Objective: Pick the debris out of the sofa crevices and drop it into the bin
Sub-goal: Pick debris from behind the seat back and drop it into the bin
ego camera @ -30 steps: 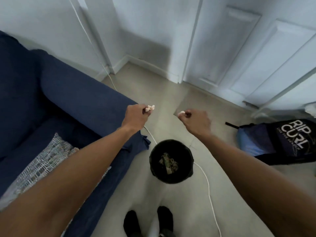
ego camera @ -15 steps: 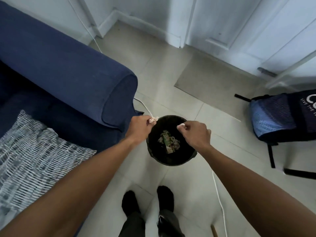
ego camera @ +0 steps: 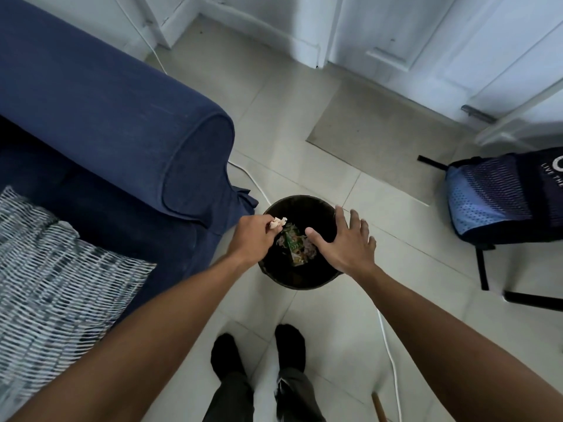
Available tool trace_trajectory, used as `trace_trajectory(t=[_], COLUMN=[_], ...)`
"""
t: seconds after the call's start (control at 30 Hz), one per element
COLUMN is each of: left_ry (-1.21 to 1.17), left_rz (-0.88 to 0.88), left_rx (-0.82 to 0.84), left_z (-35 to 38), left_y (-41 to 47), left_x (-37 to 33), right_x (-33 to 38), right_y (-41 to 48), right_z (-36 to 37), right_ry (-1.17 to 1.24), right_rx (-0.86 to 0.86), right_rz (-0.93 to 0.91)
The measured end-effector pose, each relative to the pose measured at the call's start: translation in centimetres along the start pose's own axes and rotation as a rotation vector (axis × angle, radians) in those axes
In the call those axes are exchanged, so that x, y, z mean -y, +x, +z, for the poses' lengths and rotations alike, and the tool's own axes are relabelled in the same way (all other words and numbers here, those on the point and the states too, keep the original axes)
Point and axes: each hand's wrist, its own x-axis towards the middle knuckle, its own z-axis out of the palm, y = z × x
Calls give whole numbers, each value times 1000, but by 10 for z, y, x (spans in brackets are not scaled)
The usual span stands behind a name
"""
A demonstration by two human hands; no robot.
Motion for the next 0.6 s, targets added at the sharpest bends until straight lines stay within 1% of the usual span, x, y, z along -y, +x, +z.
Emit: trace_trajectory(t=[0.07, 0.13, 0.17, 0.23, 0.27, 0.3, 0.37, 0.43, 0.6], left_ry=[17, 47, 101, 283, 364, 411, 421, 414, 440], left_rz=[1, -31, -56, -107, -124, -133, -141, -135, -101], left_rx=[7, 52, 93, 203, 227, 242, 268, 271, 213], left_z=[1, 2, 2, 2, 3, 3, 2, 1, -6], left_y=[-1, -3, -4, -8, -10, -11, -14, -14, -12], left_x=[-1, -4, -6, -8, -10, -11, -13, -12, -14], right_x=[-1, -1, -2, -4, -4, -5, -7, -8, -6], right_y=[0, -1, -1, -2, -2, -3, -4, -5, -8], right_z=[0, -1, -2, -2, -2, -1, -2, -4, -13], right_ry=[8, 13, 14, 12, 8, 7, 6, 11, 15], right_rx=[-10, -16, -19, -24, -27, -28, -29, -30, -44], right_rz=[-11, -14, -12, -10, -10, -10, -11, -10, -8])
